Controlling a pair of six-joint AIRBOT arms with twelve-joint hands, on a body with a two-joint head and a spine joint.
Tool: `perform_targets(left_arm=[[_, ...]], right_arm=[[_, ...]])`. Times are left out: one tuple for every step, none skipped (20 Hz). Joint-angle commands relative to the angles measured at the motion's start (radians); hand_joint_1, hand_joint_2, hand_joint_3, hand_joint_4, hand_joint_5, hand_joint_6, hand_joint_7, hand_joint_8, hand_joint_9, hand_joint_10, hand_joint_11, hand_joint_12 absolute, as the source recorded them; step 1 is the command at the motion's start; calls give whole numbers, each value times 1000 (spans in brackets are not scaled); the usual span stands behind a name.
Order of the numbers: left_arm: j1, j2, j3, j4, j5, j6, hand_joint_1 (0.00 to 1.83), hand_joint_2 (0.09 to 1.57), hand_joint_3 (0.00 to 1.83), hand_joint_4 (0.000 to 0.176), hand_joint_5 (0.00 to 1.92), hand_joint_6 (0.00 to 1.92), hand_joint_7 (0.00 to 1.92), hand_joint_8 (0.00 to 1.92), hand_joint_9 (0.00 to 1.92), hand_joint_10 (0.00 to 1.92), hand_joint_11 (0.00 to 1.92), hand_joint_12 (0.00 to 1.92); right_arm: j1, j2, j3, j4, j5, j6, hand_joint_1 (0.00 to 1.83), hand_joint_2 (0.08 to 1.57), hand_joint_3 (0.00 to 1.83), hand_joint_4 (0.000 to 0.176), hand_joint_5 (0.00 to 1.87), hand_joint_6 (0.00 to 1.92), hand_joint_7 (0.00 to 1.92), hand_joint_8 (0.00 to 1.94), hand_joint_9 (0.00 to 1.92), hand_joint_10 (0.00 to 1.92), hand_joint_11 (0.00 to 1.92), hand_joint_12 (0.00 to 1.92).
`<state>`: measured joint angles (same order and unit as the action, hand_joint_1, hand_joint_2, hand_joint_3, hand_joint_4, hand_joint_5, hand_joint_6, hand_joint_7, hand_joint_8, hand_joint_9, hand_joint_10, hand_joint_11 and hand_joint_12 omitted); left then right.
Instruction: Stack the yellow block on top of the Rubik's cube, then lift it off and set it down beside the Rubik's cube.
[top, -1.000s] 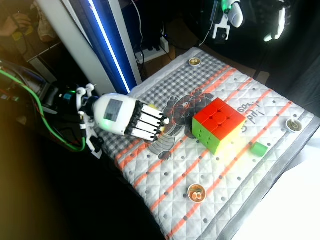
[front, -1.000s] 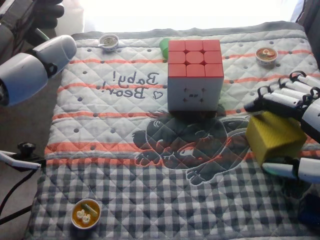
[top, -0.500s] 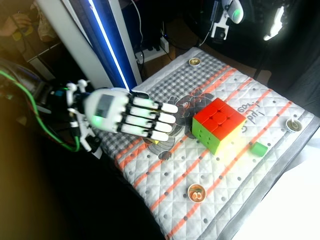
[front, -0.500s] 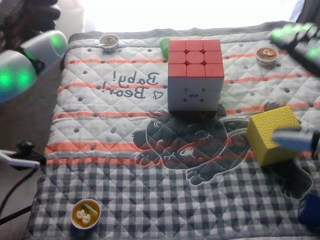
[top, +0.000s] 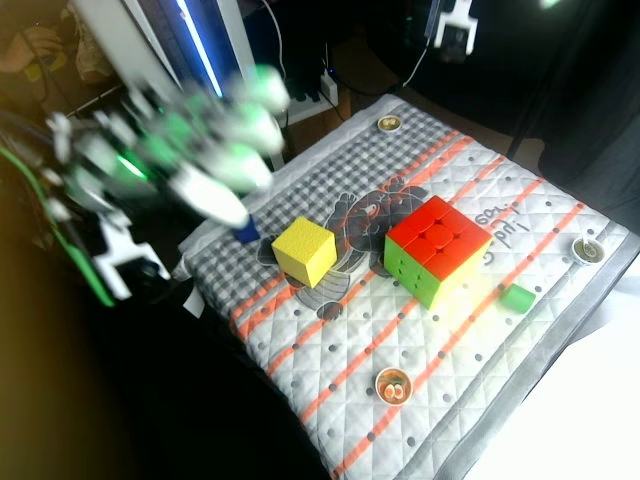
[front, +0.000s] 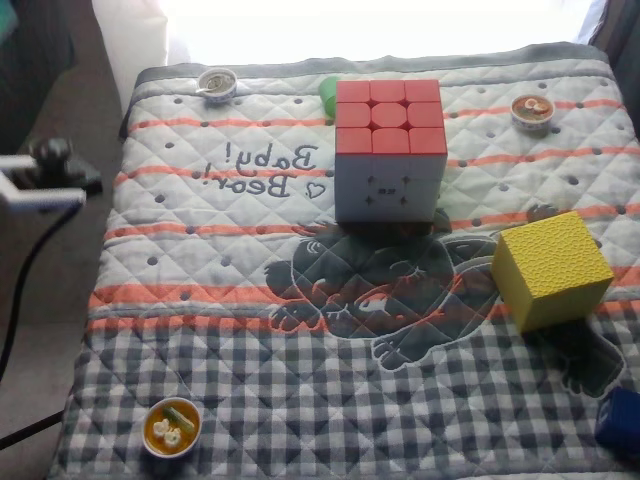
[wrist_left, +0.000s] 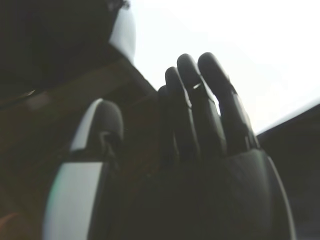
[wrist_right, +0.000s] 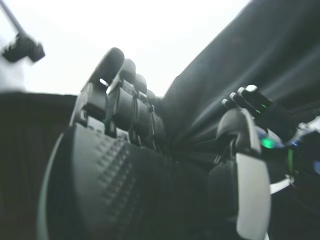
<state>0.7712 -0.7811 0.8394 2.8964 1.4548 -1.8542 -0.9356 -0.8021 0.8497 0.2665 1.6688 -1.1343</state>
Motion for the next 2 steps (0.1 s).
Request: perform_targets(left_arm=[[-16, 3, -3, 64, 126, -1, 99, 1241, 0, 62, 183, 14, 258, 1, 313, 180, 4, 981], [-23, 3, -6, 88, 142, 0, 78, 1242, 0, 152, 44, 12, 69, 0, 236, 103, 0, 685]], right_arm=[[19, -2, 2, -28, 93, -10, 158, 1325, 0, 137, 17, 424, 337, 8, 389, 224, 0, 1128], [39, -2, 4, -44, 93, -11, 233, 1261, 0, 165, 68, 228, 368, 8, 423, 288, 0, 1182]])
